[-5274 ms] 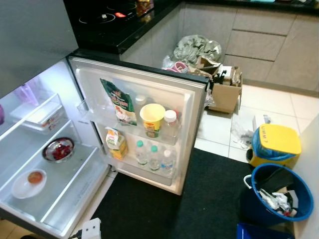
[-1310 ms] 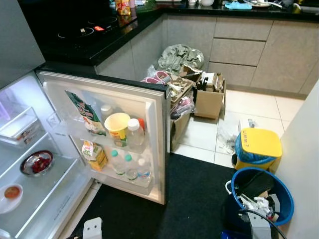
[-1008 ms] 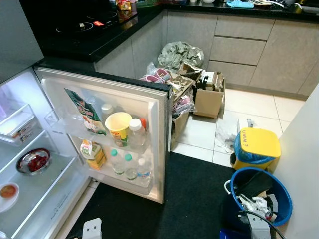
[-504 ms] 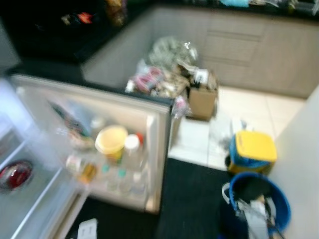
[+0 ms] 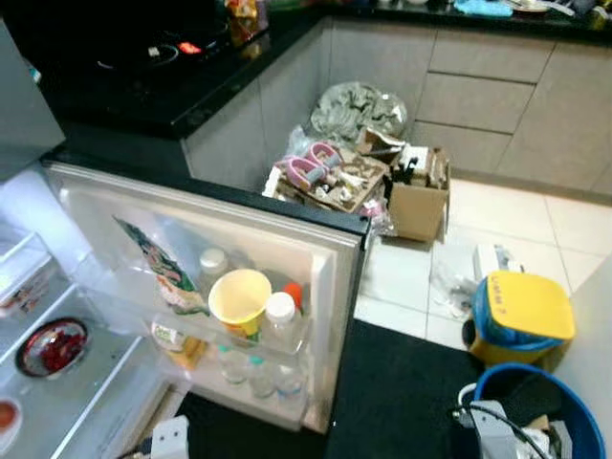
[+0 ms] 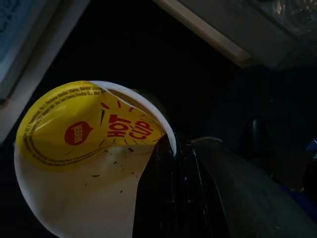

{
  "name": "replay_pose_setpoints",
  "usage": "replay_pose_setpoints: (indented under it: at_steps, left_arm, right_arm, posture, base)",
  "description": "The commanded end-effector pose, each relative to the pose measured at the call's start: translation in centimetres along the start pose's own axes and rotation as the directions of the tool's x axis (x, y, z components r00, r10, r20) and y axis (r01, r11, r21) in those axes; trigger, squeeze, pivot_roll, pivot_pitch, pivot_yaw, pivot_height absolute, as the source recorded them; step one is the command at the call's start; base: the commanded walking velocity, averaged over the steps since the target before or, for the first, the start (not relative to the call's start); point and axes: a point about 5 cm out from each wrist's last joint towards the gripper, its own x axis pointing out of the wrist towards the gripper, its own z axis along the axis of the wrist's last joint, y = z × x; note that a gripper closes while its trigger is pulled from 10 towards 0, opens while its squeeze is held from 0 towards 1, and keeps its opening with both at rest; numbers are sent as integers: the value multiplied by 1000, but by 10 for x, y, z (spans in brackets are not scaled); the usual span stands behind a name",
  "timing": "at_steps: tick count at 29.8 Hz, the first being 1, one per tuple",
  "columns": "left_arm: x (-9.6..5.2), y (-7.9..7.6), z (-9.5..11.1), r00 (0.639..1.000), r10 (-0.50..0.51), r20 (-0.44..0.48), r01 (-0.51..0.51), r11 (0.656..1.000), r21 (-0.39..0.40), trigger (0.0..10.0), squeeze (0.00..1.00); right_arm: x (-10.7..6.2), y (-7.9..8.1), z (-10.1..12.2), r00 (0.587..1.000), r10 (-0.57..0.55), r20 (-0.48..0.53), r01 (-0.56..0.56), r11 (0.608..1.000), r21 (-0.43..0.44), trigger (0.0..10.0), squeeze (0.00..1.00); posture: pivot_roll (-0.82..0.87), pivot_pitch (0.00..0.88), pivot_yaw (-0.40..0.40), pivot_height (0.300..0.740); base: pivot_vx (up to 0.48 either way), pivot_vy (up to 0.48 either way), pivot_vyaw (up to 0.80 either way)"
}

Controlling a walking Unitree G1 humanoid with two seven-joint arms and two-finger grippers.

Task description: Restocking fridge

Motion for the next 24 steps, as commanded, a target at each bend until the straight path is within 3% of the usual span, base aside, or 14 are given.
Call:
replay_pose_setpoints:
  at_steps: [1, 4, 12, 24]
  left_arm:
    - [-1, 4, 1, 1000, 13, 4, -13, 1000, 0, 10000, 0]
    - [-1, 4, 2, 1000, 10, 7, -10, 1000, -4, 10000, 0]
    - [0, 4, 2, 1000, 8, 6, -8, 1000, 2, 10000, 0]
    - [0, 4, 7, 999, 17, 31, -16, 1000, -25, 10000, 0]
  right_arm:
    - [0, 1, 0, 1000, 0, 1, 0, 1000, -1, 10000, 0]
    - [0, 1, 0, 1000, 0, 1, 0, 1000, 0, 10000, 0]
    - [0, 2, -1, 1000, 3, -2, -3, 1000, 1, 10000, 0]
    - [1, 3, -1, 1000, 6, -2, -6, 1000, 0, 10000, 0]
  posture:
    - [-51, 0, -9, 740]
    - [-51, 0, -9, 740]
    - [-53, 0, -5, 740]
    - [-53, 0, -2, 740]
  base:
    - [0, 0, 0]
    - [0, 0, 0]
    - [0, -451, 0]
    - [0, 0, 0]
